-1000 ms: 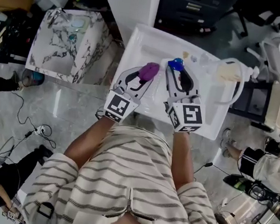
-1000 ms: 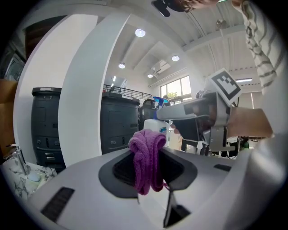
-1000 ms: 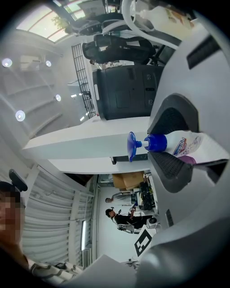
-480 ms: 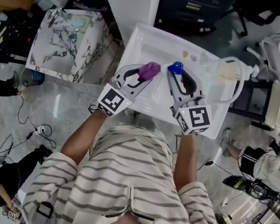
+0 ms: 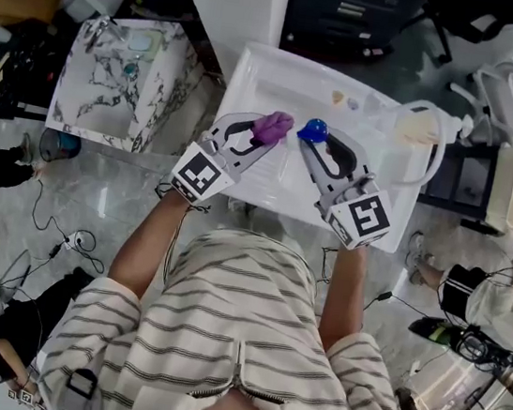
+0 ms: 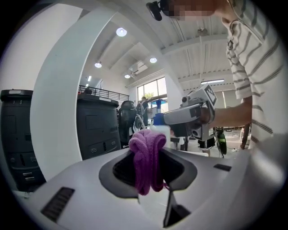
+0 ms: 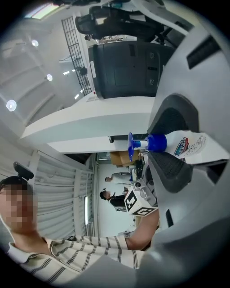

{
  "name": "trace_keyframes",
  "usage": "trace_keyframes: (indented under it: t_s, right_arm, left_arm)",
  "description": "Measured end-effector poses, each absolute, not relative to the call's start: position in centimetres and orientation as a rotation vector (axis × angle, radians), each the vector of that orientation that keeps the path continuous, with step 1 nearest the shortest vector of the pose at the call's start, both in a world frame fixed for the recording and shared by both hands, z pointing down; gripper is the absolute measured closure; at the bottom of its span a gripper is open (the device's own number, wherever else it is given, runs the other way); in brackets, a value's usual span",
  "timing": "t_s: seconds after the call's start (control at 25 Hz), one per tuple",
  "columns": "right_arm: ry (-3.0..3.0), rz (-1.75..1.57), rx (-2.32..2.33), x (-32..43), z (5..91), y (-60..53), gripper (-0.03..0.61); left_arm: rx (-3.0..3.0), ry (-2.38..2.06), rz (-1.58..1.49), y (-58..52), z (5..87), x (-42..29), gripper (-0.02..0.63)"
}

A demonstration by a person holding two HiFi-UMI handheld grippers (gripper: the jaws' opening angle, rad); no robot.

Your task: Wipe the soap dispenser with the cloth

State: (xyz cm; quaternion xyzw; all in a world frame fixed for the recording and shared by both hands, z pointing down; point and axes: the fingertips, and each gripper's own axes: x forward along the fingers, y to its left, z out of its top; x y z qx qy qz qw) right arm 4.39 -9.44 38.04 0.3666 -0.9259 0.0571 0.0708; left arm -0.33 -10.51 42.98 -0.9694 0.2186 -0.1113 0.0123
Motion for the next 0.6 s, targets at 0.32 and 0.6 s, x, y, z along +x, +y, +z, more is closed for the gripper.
trace_keyframes:
  t_s: [0.32,0.6]
  right_arm:
    - [-2.86,0.165,0.951,3.5,37.9,-7.9,0.446]
    - [-2.918,0.192,0.869,3.1,37.6,-6.9,0.446]
  left_arm:
    - [-3.067,0.454,-0.334,-10.0,42.9,0.2,0.494]
    - [-3.079,0.337,-0.362,-9.5,43.3,0.7,0.494]
